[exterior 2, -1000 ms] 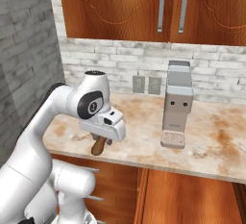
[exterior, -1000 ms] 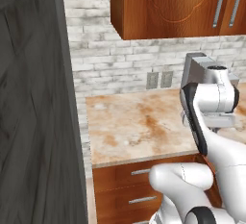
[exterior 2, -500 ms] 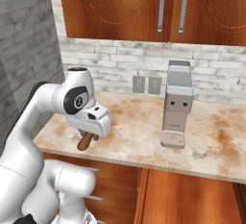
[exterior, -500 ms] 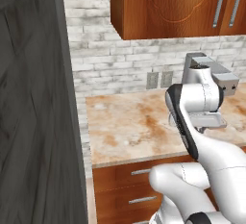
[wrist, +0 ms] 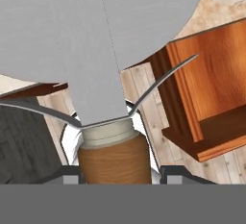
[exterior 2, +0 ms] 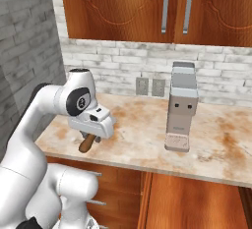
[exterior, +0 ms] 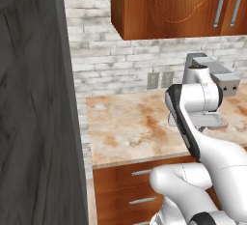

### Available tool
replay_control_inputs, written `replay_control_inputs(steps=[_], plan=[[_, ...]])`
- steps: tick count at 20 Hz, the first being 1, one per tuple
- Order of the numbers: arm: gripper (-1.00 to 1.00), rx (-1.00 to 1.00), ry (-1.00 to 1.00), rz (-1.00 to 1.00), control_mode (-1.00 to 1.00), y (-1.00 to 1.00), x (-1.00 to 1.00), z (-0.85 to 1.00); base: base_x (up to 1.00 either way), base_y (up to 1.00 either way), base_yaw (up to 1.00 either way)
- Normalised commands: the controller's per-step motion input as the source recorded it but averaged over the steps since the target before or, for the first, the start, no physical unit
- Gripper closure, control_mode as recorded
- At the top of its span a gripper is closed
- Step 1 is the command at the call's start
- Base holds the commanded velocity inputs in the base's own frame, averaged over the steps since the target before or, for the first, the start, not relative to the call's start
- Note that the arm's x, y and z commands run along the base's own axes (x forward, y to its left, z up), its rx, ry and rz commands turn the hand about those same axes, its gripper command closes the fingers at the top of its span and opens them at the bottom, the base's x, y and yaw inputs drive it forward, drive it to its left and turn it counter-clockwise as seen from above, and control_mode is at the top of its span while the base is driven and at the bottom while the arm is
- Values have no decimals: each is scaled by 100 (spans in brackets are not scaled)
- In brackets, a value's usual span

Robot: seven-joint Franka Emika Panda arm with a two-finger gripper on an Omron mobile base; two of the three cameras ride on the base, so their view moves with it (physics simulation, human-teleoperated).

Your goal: Take the pizza cutter from the drawer on the right and place it on the dining counter for cutting.

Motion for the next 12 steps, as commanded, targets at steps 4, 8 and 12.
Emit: replay_control_inputs(steps=[4, 8, 12], plan=[[100, 2, 0, 1, -100, 0, 0, 0, 0, 0, 0], [100, 7, 0, 0, -100, 0, 0, 0, 0, 0, 0], [100, 5, 0, 1, -100, 1, 0, 0, 0, 0, 0]])
